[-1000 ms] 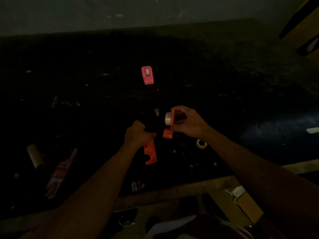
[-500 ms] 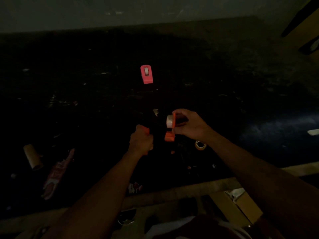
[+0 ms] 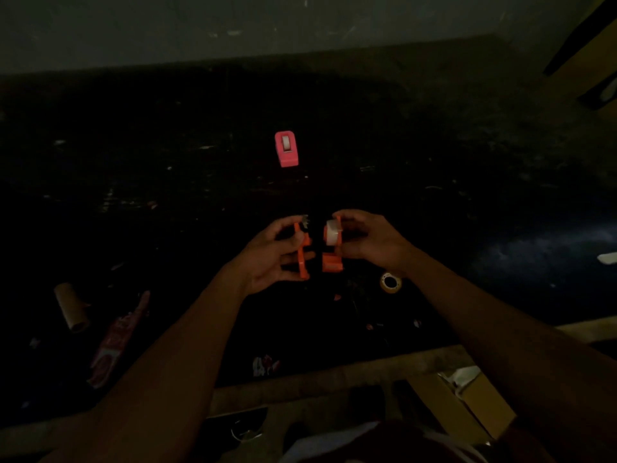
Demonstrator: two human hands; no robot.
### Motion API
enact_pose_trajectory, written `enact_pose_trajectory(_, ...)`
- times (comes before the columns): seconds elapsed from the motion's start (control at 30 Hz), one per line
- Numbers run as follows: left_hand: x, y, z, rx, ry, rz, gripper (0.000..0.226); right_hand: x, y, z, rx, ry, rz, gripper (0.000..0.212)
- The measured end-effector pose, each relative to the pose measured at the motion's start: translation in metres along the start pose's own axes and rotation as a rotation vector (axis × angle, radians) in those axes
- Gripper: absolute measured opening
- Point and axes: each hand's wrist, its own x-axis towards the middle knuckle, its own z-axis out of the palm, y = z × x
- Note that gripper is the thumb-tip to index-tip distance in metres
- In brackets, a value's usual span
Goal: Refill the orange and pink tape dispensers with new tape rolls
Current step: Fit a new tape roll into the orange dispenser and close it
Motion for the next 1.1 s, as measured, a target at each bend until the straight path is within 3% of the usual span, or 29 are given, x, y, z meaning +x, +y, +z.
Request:
enact_pose_trajectory(0.3,0.002,0.006,0.005,-0.031,-0.03,-0.028,0.045,-0.002,0.0,0.01,0.174,-0.078,0.006,0.062)
enact_pose_trajectory(1.1,0.006,0.002,0.005,0.099,-0.025,-0.029,0.05,-0.013,-0.018,0.009,0.009,-0.18,-0.079,0.065)
